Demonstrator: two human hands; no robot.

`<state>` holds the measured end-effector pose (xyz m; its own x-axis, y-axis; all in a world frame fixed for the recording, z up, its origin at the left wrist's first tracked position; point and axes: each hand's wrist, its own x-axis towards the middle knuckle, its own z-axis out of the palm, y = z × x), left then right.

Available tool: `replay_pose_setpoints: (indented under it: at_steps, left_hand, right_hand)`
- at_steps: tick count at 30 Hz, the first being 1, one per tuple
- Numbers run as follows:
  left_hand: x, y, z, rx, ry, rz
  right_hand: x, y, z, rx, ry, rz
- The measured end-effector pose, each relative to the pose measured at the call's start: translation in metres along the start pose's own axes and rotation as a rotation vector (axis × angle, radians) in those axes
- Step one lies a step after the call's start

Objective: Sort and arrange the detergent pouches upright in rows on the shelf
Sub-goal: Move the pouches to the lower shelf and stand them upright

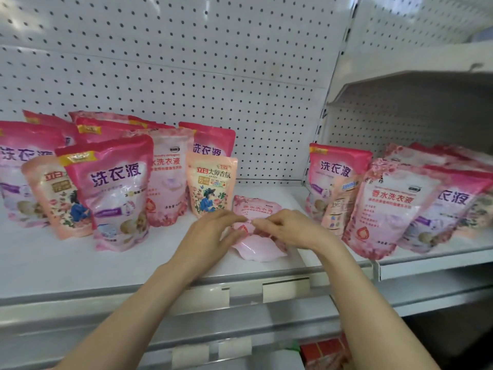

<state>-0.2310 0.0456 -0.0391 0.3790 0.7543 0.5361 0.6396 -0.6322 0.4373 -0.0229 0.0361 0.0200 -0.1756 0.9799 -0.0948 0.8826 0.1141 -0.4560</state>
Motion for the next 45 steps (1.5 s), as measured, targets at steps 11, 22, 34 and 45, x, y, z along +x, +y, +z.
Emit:
replay_pose_setpoints:
  at_steps: [11, 22, 34, 45]
  left_hand:
    - [-0.013, -0.008, 0.004, 0.027, -0.185, -0.027]
    - [0.005, -0.003, -0.031, 0.167, 0.173, 0.034]
    - [0.059, -0.011, -0.051, 0.430, 0.161, -0.007]
    - [0.045, -0.020, -0.033, 0.379, 0.163, -0.023]
  right_hand:
    - [0.120, 0.032, 0.009, -0.046, 0.116, 0.235]
    - [0.054, -0.030, -0.092, 0.291, 0.574, -0.098]
    - [0.068, -0.035, -0.085, 0.092, 0.649, -0.188]
    - [0.027, -0.005, -0.061, -0.164, 1.005, -0.310]
